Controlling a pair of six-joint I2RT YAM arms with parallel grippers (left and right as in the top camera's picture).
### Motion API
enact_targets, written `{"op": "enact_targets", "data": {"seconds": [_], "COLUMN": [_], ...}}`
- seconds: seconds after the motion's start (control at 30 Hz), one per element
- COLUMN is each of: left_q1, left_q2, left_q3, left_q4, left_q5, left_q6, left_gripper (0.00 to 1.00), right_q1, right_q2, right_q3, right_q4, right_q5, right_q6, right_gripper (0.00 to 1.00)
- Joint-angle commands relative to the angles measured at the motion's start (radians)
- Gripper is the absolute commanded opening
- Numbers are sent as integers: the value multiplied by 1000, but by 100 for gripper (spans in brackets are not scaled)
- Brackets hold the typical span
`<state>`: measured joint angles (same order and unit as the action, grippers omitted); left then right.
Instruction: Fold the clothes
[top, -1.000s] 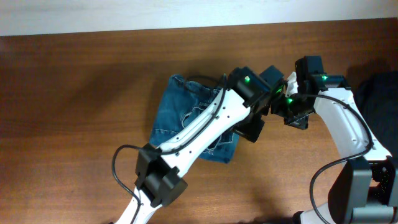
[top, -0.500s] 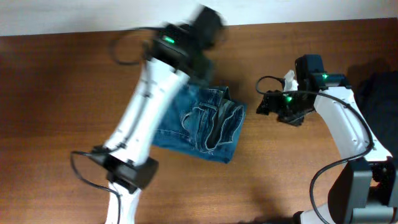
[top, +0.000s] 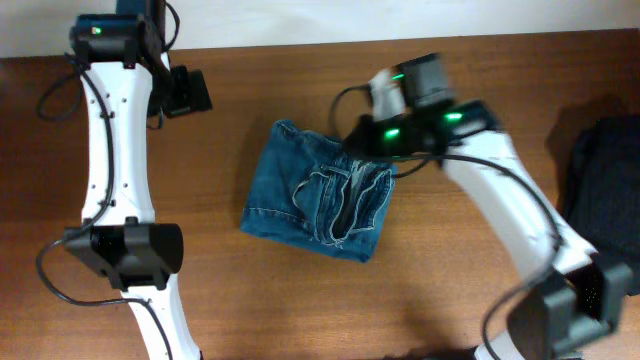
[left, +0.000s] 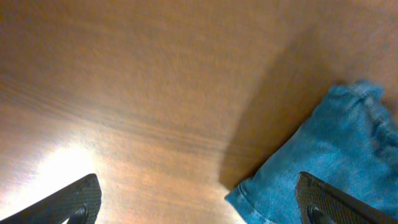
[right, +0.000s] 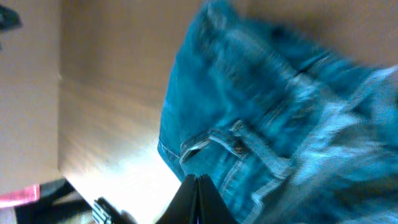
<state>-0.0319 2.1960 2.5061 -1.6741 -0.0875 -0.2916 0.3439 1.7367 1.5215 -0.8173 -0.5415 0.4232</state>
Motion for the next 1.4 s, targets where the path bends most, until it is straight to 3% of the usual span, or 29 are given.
{"op": "enact_targets", "data": {"seconds": [0.0, 0.1, 0.23, 0.53, 0.73, 0.8, 1.0, 1.1, 1.2, 1.37], "left_q1": [2, 2, 2, -7, -81, -117, -122, -124, -124, -138], "left_q2": [-5, -5, -5, -5, -5, -5, -5, -5, -5, -4], "left_q3": [-138, -245, -353, -383, -383, -383, -383, -385, -410, -560], "left_q4": [25, 66, 105, 126, 118, 122, 117, 118, 119, 169], "left_q5": [32, 34, 55, 145, 309, 298, 286, 286, 286, 306], "left_q6": [-9, -9, -9, 20, 130, 130, 120, 109, 109, 110], "left_gripper": [99, 99, 99, 99, 99, 99, 98, 91, 77, 60], "right_q1": [74, 90, 44, -129, -141, -143, -122, -73, -33, 47], "right_q2": [115, 188, 242, 242, 237, 185, 29, 21, 39, 89], "right_q3": [2, 2, 2, 2, 3, 11, 98, 102, 102, 100], "right_q4": [16, -23, -187, -344, -326, -253, -169, -163, -146, -109], "right_q5": [79, 87, 303, 461, 388, 224, 86, 82, 112, 124], "right_q6": [91, 91, 117, 159, 125, 63, 29, 26, 26, 27], "right_gripper": [4, 4, 4, 4, 4, 4, 4, 4, 4, 4]}}
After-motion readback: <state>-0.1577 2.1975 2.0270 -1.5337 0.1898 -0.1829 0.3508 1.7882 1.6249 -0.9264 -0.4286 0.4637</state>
